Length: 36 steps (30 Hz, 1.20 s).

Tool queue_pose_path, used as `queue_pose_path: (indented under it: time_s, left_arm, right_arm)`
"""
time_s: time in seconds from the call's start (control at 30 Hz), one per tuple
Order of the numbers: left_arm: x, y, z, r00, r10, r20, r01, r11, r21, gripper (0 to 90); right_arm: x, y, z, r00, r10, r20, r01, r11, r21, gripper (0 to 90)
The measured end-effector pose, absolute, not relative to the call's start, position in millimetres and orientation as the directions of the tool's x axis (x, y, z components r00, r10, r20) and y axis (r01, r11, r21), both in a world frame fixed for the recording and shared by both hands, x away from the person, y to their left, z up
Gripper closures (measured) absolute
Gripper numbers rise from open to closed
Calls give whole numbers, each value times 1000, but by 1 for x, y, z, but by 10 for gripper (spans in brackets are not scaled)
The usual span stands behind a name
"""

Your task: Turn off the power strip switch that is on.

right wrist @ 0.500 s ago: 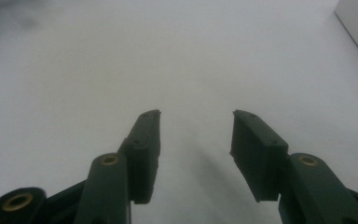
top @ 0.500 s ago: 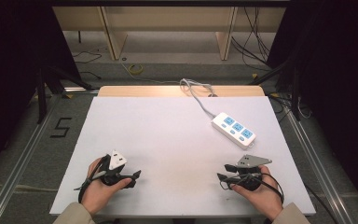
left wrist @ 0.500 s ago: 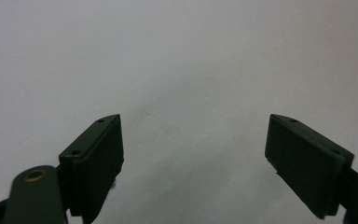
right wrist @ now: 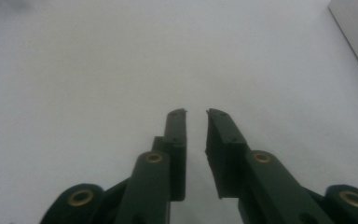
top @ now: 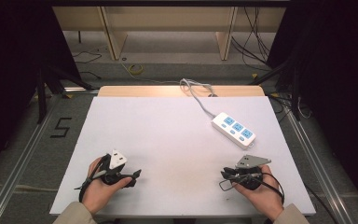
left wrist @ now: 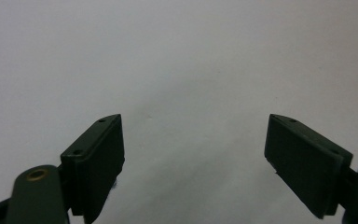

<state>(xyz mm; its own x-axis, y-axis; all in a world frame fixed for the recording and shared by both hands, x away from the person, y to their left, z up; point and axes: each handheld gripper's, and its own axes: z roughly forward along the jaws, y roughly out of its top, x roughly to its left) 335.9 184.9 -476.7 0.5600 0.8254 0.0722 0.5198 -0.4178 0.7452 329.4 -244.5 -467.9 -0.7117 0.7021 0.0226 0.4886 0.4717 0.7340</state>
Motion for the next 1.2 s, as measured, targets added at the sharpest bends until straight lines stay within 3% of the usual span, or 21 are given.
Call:
queue_pose_path:
  time_s: [0.13,1.2]
  left_arm:
    - [336,185,-477,556,828,70,521,-413,747,198]
    - [336,183,-477,554,829,70,519,-410,750,201]
  right_arm:
    - [331,-247,-465,-704,710,-5,490,491,720,900]
    - [347,-253,-455,-663,748,-26,525,490,696,900]
